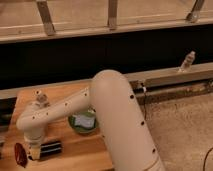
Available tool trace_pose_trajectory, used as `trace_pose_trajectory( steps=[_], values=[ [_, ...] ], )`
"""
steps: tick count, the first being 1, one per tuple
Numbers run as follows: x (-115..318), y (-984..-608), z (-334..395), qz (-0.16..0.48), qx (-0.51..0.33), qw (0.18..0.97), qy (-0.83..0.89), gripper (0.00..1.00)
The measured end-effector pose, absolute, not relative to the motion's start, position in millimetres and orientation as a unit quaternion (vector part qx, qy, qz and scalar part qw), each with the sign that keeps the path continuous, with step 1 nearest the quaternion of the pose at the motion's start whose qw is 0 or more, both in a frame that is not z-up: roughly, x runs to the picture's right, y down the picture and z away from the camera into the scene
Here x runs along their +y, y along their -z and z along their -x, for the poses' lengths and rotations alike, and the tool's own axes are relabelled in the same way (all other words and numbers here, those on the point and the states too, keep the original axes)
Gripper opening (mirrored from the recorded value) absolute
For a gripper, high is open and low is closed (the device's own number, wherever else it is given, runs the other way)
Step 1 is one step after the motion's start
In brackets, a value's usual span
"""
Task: Place the eraser in the ceramic cup
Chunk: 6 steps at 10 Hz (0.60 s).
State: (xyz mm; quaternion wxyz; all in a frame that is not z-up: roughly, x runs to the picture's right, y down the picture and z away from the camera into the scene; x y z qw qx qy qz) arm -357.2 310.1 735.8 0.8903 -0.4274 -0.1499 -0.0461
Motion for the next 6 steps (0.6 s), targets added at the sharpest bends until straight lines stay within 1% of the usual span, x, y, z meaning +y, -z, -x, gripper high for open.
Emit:
trace_pose_trajectory(
  steps=[2, 6],
  values=[
    [305, -729, 354, 0.420, -0.159, 0.893, 0.038, 0.00],
    [268, -691, 333, 0.383, -0.160, 0.909, 0.017, 0.00]
  ],
)
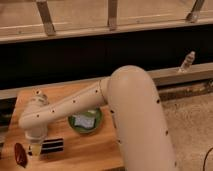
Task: Place the eraser in the ceramic cup
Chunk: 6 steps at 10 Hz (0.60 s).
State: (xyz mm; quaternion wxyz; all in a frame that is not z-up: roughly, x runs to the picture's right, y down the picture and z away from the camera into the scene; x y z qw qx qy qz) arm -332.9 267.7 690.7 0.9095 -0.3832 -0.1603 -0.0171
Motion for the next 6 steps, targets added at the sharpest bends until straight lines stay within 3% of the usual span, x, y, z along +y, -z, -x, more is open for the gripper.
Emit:
trace_pose_trajectory(
  steps=[2, 6],
  values=[
    [237, -671, 314, 0.356, -0.155, 0.922, 0.002, 0.00],
    [175, -667, 263, 0.297, -0.191, 0.934, -0.059, 0.00]
  ],
)
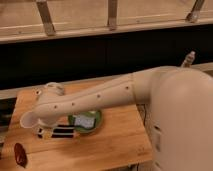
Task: Place the eraser in the ceramic cup
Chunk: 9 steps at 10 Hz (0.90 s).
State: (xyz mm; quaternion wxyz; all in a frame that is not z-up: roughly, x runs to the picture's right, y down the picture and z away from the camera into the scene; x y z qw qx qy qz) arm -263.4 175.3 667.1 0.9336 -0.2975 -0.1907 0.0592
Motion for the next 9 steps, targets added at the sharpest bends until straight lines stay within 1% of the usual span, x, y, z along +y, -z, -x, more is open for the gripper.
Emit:
trace_pose_trajectory(
  steps=[3, 4, 9],
  values=[
    [156, -676, 249, 0.267, -0.254, 0.925, -0.094, 0.00],
    [152, -678, 250, 0.263, -0.262, 0.924, -0.093, 0.00],
    [112, -676, 288, 0.235, -0.302, 0.922, -0.054, 0.00]
  ],
)
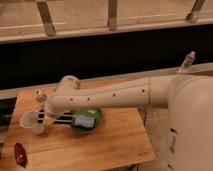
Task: Place the eraser in the ceramic cup
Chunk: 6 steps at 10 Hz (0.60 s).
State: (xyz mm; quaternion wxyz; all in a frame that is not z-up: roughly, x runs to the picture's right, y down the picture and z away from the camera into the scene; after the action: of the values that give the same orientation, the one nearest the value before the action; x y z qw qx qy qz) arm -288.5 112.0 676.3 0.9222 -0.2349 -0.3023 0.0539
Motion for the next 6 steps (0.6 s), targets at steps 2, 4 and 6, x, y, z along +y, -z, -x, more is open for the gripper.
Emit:
trace_pose_trajectory(
  steps=[2, 4, 6],
  values=[
    [87, -662, 298, 0.216, -0.312, 0.925, -0.037, 0.00],
    [61, -649, 312, 0.198, -0.324, 0.925, -0.014, 0.00],
    [47, -640, 327, 0.187, -0.339, 0.922, 0.008, 0.00]
  ],
)
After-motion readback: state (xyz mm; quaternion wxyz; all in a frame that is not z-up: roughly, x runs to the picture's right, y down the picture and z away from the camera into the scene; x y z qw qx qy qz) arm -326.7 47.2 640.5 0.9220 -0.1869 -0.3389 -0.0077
